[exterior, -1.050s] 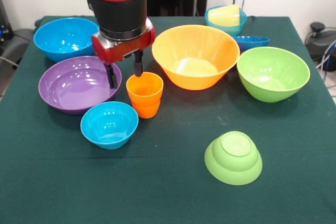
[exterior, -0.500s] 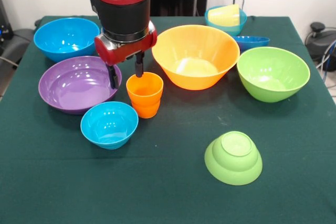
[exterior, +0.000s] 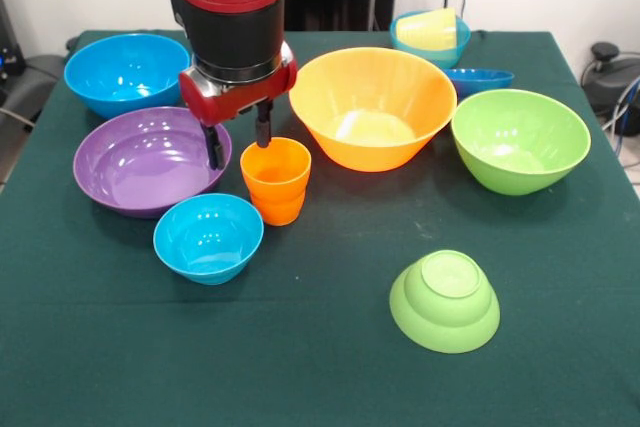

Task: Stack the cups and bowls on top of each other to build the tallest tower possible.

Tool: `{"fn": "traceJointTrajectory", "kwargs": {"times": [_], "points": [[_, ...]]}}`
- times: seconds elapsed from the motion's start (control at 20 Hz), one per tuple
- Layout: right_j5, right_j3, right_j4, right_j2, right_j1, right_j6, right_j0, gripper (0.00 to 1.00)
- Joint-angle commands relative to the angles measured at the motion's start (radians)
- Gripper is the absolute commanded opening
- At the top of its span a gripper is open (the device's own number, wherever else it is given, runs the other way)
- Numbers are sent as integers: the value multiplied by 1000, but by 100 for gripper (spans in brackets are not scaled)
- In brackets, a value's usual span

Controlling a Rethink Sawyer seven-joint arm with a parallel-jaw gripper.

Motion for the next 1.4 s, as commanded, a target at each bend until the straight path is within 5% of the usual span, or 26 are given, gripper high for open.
{"fn": "traceJointTrajectory", "kwargs": {"times": [0.05,1.4], "points": [[-47,-4,-23,-42,61,53,33,100],[-125,-37,-64,-102,97,72,85,100]]}}
